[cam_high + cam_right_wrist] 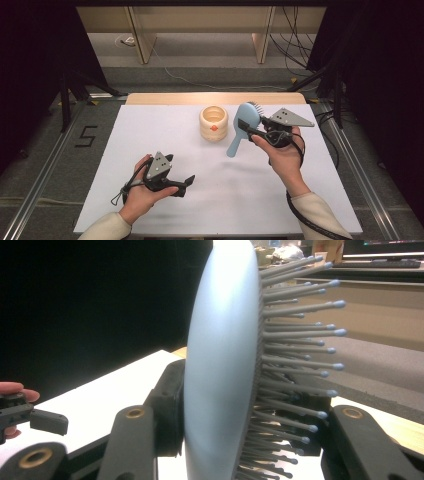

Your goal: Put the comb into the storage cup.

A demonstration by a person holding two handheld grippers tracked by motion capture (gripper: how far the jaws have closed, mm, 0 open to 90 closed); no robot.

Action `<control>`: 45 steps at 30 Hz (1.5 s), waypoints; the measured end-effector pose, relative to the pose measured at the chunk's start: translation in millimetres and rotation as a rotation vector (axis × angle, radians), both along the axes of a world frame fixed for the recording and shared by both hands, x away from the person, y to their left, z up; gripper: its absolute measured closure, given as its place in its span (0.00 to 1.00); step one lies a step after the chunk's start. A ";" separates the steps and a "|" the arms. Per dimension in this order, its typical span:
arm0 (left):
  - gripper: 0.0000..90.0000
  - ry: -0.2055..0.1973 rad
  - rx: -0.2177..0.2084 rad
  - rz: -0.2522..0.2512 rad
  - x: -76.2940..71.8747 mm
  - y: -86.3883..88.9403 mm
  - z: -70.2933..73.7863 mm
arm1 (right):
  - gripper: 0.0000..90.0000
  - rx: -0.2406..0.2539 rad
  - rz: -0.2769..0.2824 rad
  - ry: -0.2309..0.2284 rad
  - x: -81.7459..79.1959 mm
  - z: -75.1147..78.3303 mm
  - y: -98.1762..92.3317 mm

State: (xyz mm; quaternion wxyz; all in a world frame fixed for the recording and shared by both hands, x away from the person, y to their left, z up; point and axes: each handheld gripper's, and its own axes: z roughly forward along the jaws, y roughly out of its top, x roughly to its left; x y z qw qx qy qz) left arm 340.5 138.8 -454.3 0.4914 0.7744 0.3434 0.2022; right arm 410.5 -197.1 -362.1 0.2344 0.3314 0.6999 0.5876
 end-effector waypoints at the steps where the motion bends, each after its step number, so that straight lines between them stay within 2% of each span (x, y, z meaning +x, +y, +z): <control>1: 0.00 0.000 0.000 0.000 0.1 0.1 0.0 | 0.57 -0.001 0.000 0.000 0.2 0.0 0.1; 45: 0.01 0.011 -0.008 0.008 1.6 1.3 -1.0 | 0.57 -0.006 -0.013 -0.002 9.8 -0.1 3.4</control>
